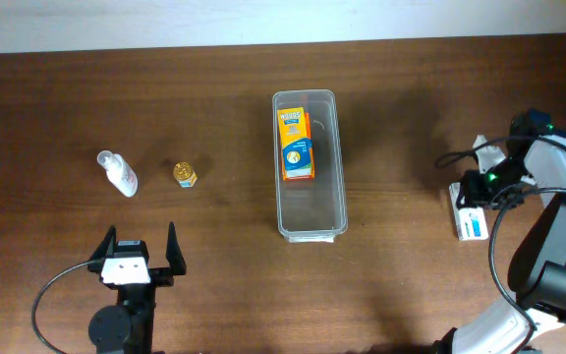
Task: Pack container
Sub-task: 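Lower the right gripper over the white Panadol box and grasp it, then lift the Panadol box and carry it left over the container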
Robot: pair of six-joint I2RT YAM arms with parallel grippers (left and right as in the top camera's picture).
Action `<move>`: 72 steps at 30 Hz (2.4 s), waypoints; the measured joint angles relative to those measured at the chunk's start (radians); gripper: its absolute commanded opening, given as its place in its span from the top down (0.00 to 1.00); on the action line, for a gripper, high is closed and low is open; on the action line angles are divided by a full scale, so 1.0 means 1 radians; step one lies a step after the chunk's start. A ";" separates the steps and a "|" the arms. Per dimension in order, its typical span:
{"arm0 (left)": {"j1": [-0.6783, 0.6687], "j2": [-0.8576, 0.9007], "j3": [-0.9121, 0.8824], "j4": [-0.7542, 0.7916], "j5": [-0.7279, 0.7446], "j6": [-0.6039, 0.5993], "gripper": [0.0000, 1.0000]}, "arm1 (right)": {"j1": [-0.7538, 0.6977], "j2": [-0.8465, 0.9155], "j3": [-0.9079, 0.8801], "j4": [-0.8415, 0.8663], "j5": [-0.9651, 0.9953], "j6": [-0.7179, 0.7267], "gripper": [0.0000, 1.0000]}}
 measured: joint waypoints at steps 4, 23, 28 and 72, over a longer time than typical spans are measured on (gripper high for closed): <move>0.000 0.000 0.000 0.000 0.000 0.000 0.01 | 0.000 0.000 0.039 -0.015 -0.022 0.006 0.51; 0.000 0.000 0.000 0.000 0.000 0.000 0.00 | 0.000 0.001 0.029 0.035 0.092 0.017 0.35; 0.000 0.000 0.000 0.000 0.000 0.000 0.01 | 0.000 0.001 -0.014 0.055 0.092 0.018 0.35; 0.000 0.000 0.000 0.000 0.000 0.000 0.01 | 0.000 0.002 -0.139 0.182 0.069 0.010 0.39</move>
